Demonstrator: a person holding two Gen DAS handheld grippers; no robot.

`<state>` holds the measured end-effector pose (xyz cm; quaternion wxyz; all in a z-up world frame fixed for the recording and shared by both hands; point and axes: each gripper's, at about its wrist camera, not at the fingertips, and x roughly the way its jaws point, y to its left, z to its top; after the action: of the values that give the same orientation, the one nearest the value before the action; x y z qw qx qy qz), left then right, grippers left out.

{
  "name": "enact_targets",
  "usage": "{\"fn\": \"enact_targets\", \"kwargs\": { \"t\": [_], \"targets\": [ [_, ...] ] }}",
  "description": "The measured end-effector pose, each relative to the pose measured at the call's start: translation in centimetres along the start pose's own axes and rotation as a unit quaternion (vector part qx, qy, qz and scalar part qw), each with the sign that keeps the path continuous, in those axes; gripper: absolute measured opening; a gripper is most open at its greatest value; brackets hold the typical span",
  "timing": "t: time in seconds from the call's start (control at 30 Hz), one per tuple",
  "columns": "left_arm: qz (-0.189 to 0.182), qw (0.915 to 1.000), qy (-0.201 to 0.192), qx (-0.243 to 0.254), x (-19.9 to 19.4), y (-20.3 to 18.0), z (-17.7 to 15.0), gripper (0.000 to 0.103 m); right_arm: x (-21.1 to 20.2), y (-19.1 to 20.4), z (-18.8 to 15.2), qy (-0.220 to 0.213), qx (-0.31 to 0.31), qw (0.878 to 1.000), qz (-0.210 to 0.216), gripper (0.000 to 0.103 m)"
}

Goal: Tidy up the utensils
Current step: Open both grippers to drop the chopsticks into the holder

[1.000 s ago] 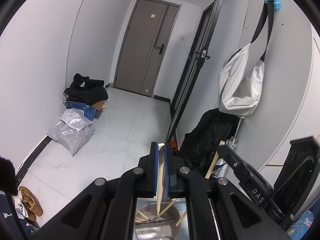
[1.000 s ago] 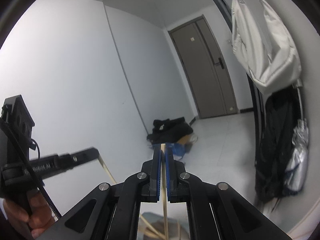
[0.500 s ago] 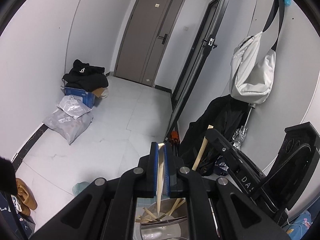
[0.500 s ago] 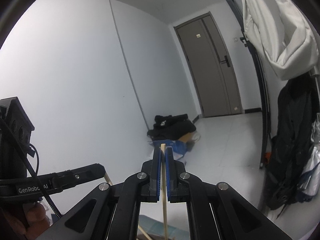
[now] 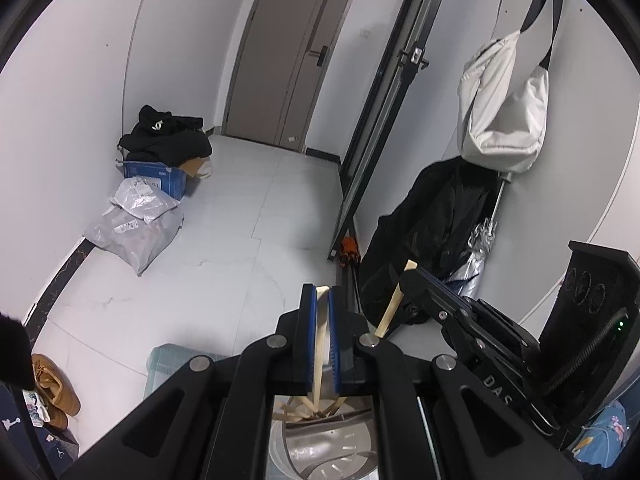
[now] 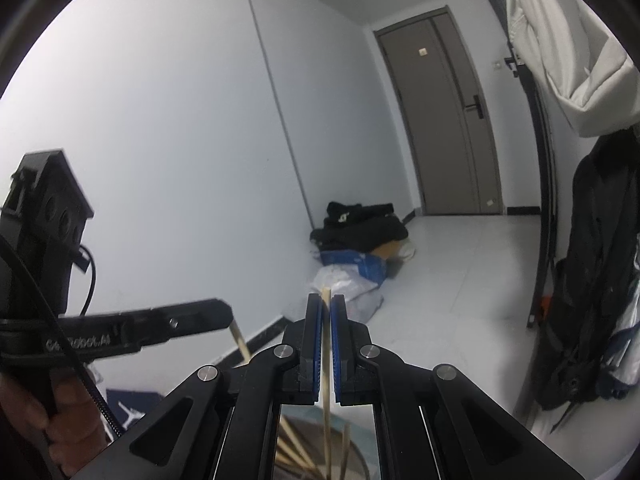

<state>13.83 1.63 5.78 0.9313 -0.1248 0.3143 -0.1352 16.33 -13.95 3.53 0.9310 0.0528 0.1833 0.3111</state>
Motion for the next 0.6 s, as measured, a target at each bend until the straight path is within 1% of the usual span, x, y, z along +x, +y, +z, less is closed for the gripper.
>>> {"fn": "enact_targets", "kwargs": {
  "t": [0.2, 0.43, 0.5, 0.53, 0.57, 0.6],
  "targets": [
    [0.001, 0.9998, 0.019, 0.0, 0.4, 0.0, -0.8, 0.003, -0.8, 0.8, -1.5, 0.026, -0.018, 0.999, 0.005, 0.004],
    [0.0, 0.9994, 0.034, -0.008, -0.2, 0.1, -0.9, 0.003, -1.4, 1.3, -2.8, 0.063, -0.013, 0.998, 0.016, 0.006],
    [0.008, 0.9995, 0.032, -0.005, -0.6, 0.0, -1.0, 0.006, -1.9, 1.3, -3.0, 0.067, -0.009, 0.998, 0.015, 0.007],
    [0.017, 0.9994, 0.029, -0.004, -1.0, -0.1, -1.0, 0.01, -2.2, 1.3, -3.0, 0.067, -0.006, 0.998, 0.013, 0.007],
    [0.022, 0.9994, 0.026, -0.004, -1.4, -0.1, -1.0, 0.017, -2.6, 1.3, -3.0, 0.065, -0.003, 0.998, 0.008, 0.008],
    [0.025, 0.9994, 0.023, -0.006, -1.7, 0.0, -1.1, 0.021, -2.9, 1.3, -3.1, 0.064, 0.0, 0.998, 0.007, 0.01]
  ]
}}
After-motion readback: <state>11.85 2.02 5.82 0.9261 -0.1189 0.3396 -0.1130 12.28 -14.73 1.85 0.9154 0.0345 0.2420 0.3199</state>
